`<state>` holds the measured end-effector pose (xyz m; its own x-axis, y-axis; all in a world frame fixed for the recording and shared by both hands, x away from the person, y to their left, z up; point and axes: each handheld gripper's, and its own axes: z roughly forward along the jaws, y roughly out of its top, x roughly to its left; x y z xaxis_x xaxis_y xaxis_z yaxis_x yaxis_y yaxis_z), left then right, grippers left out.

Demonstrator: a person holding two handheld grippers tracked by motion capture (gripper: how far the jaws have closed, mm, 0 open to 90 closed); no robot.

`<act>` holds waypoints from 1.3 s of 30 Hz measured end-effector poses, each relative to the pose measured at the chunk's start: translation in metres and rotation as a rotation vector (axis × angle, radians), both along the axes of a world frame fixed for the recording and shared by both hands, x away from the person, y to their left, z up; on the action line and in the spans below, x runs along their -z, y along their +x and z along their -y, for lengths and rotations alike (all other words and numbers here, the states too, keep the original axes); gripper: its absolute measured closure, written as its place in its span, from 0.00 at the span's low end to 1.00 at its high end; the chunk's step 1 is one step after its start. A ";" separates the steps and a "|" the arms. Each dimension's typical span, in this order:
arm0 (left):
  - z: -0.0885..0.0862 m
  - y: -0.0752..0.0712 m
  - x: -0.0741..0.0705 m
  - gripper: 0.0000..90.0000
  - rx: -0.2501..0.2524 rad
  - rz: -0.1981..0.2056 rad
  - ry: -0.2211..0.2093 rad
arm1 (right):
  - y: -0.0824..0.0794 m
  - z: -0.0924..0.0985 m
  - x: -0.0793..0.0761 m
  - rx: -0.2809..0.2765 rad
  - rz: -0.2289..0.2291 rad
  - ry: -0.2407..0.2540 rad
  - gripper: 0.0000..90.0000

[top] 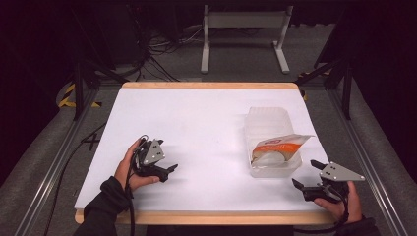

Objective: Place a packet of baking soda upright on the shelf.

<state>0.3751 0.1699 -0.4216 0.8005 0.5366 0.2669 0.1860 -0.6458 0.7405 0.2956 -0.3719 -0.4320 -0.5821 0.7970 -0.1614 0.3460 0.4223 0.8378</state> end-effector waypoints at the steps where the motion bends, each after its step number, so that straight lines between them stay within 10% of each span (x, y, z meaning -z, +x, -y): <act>1: -0.005 -0.001 0.000 0.09 -0.012 -0.003 -0.004 | 0.000 0.000 0.000 -0.001 -0.001 0.002 0.09; 17: -0.072 -0.018 0.011 0.09 -0.136 -0.023 -0.109 | 0.000 -0.001 0.000 0.009 0.004 -0.004 0.09; 39: -0.117 -0.047 0.017 0.09 -0.210 -0.045 -0.310 | 0.004 -0.003 0.000 -0.008 0.009 0.002 0.09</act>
